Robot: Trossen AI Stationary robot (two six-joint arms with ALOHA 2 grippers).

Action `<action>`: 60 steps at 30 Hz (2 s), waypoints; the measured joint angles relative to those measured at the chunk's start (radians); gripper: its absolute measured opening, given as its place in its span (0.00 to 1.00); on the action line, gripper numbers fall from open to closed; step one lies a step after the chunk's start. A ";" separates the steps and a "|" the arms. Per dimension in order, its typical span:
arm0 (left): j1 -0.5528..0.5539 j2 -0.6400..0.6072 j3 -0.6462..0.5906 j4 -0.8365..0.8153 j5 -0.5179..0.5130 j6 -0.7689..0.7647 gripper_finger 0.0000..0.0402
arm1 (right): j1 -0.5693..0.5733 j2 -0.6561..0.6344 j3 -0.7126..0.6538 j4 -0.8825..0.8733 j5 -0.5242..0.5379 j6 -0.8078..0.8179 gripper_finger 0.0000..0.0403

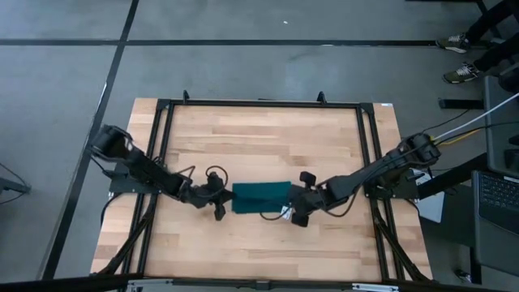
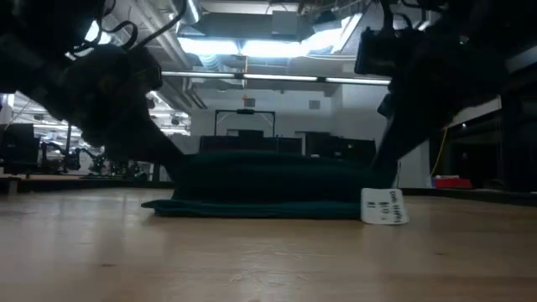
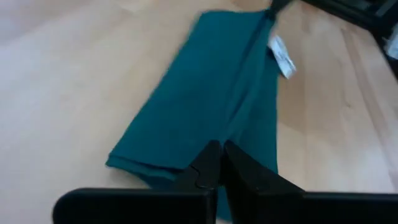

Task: Fold microfiber towels
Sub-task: Fold the blue napkin, then return to Home Position

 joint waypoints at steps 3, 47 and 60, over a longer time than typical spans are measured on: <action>-0.004 0.045 0.000 0.054 0.018 0.020 0.05 | 0.021 0.015 -0.001 0.031 0.020 0.000 0.02; 0.754 -0.365 -0.360 0.588 0.838 0.522 0.01 | 0.623 -1.324 -0.838 0.512 0.858 -0.383 0.06; 0.890 -1.050 -0.245 -0.397 0.853 0.700 0.01 | 0.987 -1.596 -0.814 0.199 1.155 -0.353 0.03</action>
